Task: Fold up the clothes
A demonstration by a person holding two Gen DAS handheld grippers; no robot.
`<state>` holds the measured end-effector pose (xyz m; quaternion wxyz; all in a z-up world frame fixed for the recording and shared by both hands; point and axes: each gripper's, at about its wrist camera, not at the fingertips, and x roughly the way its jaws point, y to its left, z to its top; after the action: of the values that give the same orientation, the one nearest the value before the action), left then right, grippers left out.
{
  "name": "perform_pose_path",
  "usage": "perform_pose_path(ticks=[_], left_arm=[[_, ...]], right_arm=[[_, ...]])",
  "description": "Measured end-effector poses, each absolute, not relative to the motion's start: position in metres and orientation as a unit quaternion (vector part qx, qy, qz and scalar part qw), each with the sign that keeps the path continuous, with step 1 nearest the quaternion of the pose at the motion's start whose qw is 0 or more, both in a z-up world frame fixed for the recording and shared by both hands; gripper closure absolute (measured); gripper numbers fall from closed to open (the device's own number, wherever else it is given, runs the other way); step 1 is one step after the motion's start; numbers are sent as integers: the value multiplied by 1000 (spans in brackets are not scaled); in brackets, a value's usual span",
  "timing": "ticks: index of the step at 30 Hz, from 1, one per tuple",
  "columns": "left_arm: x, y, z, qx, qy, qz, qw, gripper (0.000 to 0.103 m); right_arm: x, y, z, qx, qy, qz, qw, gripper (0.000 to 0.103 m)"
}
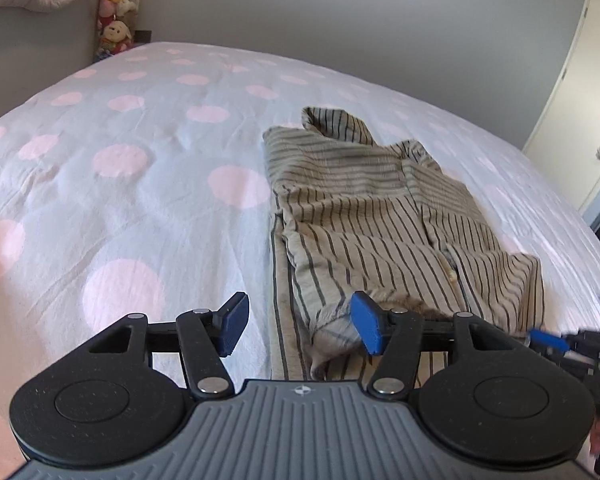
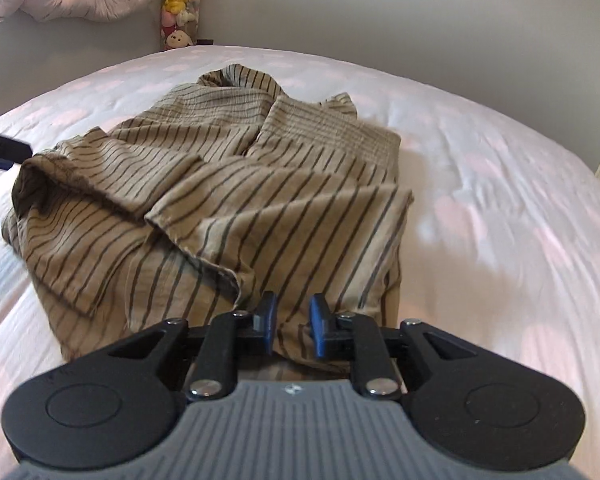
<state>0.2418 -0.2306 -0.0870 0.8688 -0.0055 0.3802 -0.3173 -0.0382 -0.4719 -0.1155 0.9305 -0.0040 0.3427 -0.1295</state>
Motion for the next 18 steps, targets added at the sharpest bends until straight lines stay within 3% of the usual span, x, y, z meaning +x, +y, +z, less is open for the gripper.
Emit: perform_pose_path(ticks=[2,6,8,18], left_arm=[[242,-228,-85,-18,371,-313,874,48],[232,-230,-75,-5,321,-332,887,47],[221,-241,-73,37,300,-353,885,47],[152,-286,-95,311,236,-415,822,42]], right_arm=[[-45,-471,-111,-4,325,-129,937,71],[-60,-464,-97,-56,291,-110,949,37],[-65,-456,-97,-102,287,-84,949,27],[-71,-425,-109,-281,284,25,917,11]])
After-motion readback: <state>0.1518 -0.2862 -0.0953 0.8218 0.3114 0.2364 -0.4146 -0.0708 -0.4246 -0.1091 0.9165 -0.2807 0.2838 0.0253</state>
